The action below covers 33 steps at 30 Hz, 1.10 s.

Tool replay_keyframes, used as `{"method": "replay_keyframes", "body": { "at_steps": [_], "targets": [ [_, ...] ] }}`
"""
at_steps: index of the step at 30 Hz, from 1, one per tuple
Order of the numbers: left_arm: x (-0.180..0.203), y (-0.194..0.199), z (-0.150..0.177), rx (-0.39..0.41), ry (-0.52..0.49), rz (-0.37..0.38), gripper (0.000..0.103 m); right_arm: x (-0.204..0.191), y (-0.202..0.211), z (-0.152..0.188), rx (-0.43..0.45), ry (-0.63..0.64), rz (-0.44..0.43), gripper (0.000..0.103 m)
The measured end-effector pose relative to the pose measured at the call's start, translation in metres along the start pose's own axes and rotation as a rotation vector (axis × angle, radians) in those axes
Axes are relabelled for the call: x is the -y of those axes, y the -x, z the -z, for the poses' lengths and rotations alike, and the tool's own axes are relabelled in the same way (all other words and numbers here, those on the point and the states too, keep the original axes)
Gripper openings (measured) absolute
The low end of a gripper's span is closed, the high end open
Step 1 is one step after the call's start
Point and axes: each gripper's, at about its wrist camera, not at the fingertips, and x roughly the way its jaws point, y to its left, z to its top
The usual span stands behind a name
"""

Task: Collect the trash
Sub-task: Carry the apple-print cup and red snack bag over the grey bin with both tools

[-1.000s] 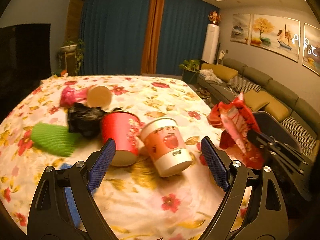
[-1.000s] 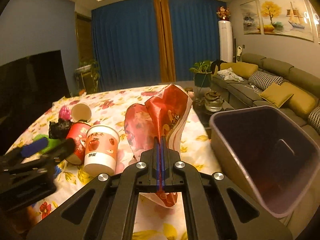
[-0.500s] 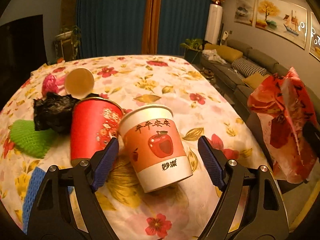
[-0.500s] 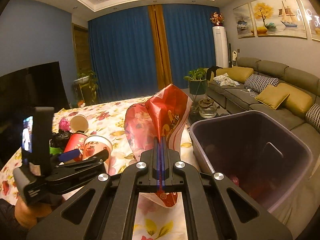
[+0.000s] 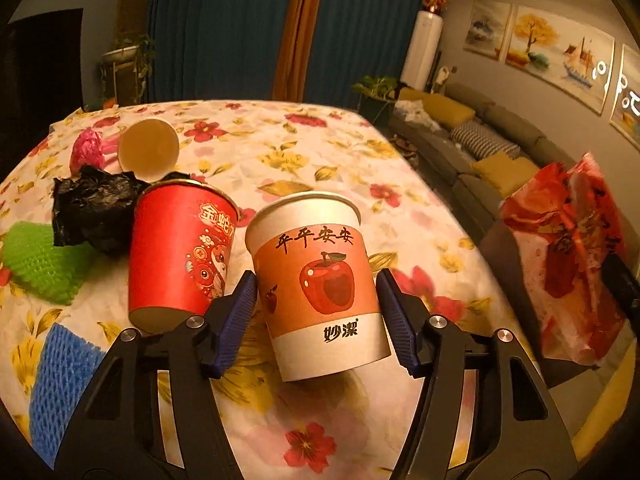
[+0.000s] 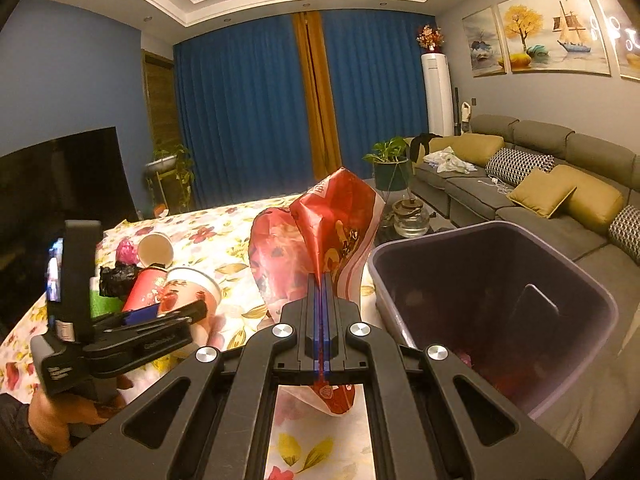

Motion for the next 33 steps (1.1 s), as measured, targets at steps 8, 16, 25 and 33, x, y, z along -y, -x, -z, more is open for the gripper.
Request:
{"method": "replay_keyframes", "body": {
  "at_steps": [8,16,25,33],
  "targets": [
    [0.026,0.057,-0.010,0.156,-0.055,0.052,0.060,0.005,0.017,-0.006,0.043,0.000,0.022,0.002],
    [0.069,0.085,-0.016,0.214,-0.120,0.138,0.060,0.024,0.038,-0.015,0.090,-0.004,0.073,0.002],
    [0.144,0.087,-0.019,0.232,-0.207,0.263,0.060,0.067,0.067,-0.023,0.149,-0.032,0.175,0.002],
    [0.187,0.075,-0.019,0.228,-0.247,0.341,0.060,0.094,0.074,-0.025,0.166,-0.061,0.223,0.002]
  ]
}}
